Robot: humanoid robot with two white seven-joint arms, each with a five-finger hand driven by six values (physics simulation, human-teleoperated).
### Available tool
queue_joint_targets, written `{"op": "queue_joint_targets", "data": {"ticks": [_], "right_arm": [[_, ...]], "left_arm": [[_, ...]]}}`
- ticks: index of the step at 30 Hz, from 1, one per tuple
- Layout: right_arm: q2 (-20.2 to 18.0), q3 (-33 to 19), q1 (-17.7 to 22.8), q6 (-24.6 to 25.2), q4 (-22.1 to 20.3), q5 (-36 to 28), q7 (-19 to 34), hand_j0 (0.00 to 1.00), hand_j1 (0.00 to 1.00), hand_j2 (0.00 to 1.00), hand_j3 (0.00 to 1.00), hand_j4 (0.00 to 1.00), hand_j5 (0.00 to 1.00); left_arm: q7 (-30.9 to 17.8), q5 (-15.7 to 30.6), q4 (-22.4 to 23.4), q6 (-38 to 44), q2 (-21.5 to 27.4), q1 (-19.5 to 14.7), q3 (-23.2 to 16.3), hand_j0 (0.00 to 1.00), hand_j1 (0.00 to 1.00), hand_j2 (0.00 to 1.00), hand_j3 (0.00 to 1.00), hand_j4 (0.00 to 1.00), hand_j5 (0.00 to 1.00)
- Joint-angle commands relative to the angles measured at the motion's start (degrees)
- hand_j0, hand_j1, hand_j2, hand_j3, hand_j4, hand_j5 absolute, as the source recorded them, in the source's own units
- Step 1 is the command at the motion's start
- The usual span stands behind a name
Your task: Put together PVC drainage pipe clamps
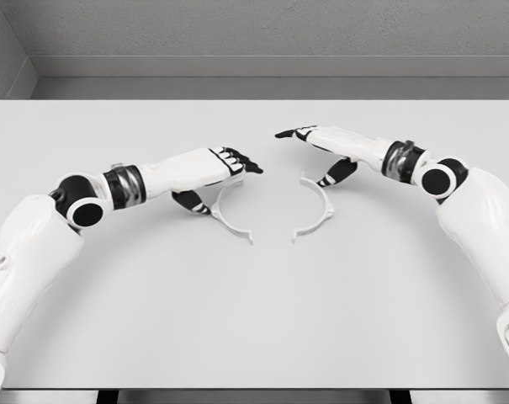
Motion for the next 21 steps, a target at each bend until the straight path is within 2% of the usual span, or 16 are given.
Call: {"op": "queue_joint_targets", "data": {"ticks": [1, 5, 8, 12, 15, 19, 21], "right_arm": [[0.3, -0.1, 0.0, 0.1, 0.0, -0.3, 0.0, 1.00, 1.00, 1.00, 1.00, 1.00, 1.00], [-0.7, -0.8, -0.7, 0.1, 0.2, -0.3, 0.0, 1.00, 1.00, 1.00, 1.00, 1.00, 1.00], [-3.3, -5.0, -0.5, 0.1, 0.2, -0.3, 0.1, 1.00, 1.00, 1.00, 1.00, 1.00, 1.00], [-6.8, -5.2, 0.2, 0.1, -0.1, -0.4, 0.0, 1.00, 1.00, 1.00, 1.00, 1.00, 1.00], [-7.0, -5.6, 2.2, 0.1, -0.5, -0.4, 0.1, 1.00, 1.00, 1.00, 1.00, 1.00, 1.00], [-7.5, -5.6, 4.4, 0.1, -3.1, -0.3, 0.1, 1.00, 1.00, 1.00, 1.00, 1.00, 1.00], [-9.5, -5.7, 5.9, 0.1, -6.7, -0.4, 0.1, 1.00, 1.00, 1.00, 1.00, 1.00, 1.00]], "left_arm": [[0.0, -0.1, 0.5, 0.1, -0.5, 0.0, 0.0, 1.00, 1.00, 1.00, 1.00, 1.00, 1.00], [0.0, -0.4, 0.8, 0.1, -1.2, -0.1, -0.1, 1.00, 1.00, 1.00, 1.00, 1.00, 1.00], [0.0, -0.8, 0.9, 0.1, -1.5, -0.2, -0.2, 1.00, 1.00, 1.00, 1.00, 1.00, 1.00], [0.0, -1.0, 0.9, 0.1, -2.2, -0.3, -0.2, 1.00, 1.00, 1.00, 1.00, 1.00, 1.00], [0.1, -1.1, 0.9, 0.1, -2.4, -0.5, -0.3, 1.00, 1.00, 1.00, 1.00, 1.00, 1.00], [0.0, -1.3, 0.9, 0.1, -3.2, -1.0, -0.3, 1.00, 1.00, 1.00, 1.00, 1.00, 1.00], [0.0, -1.3, 0.9, 0.1, -3.3, -1.2, -0.8, 1.00, 1.00, 1.00, 1.00, 1.00, 1.00]]}}
